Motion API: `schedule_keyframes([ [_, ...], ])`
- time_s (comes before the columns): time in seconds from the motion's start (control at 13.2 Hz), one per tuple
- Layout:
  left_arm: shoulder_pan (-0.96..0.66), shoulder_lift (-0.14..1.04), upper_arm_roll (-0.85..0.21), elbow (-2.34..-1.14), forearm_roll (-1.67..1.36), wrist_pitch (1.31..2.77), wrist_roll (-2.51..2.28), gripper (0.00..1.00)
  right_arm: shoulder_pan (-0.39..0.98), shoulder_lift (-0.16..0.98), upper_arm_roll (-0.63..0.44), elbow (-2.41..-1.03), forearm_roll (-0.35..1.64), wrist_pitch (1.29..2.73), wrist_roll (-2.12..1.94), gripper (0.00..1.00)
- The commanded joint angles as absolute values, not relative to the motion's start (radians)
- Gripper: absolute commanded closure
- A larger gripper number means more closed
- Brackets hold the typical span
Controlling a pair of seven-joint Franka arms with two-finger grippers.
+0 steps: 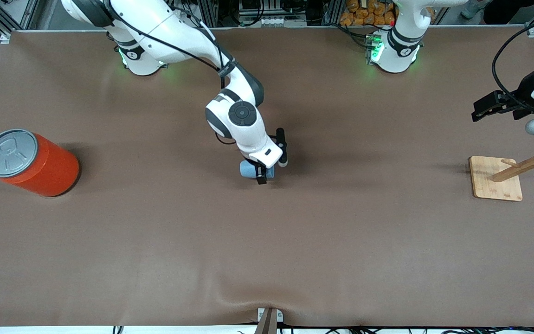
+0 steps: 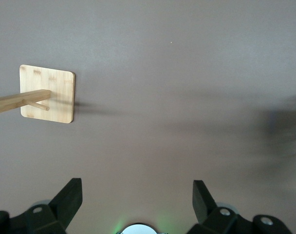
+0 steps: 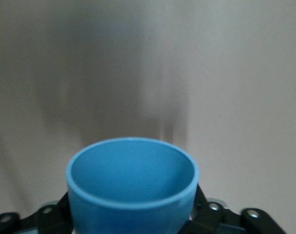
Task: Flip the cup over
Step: 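Lower the cup onto the table and open the right gripper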
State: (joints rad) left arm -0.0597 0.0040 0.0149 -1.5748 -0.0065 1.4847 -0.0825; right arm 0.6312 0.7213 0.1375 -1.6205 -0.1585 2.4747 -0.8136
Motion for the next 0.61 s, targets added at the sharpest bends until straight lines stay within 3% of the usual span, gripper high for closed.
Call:
schedule_keyframes([
  [0.0,-0.055,0.014,0.011,-1.562,-0.031,1.47,-0.091,0.0,0.632,0.755,0.123,-1.6,-0.222,2.52,-0.805,0.0],
  [0.53,-0.058,0.014,0.009,-1.562,-0.032,1.47,-0.092,0.0,0.607,0.7,0.129,-1.598,-0.203,2.475,-0.79,0.0],
])
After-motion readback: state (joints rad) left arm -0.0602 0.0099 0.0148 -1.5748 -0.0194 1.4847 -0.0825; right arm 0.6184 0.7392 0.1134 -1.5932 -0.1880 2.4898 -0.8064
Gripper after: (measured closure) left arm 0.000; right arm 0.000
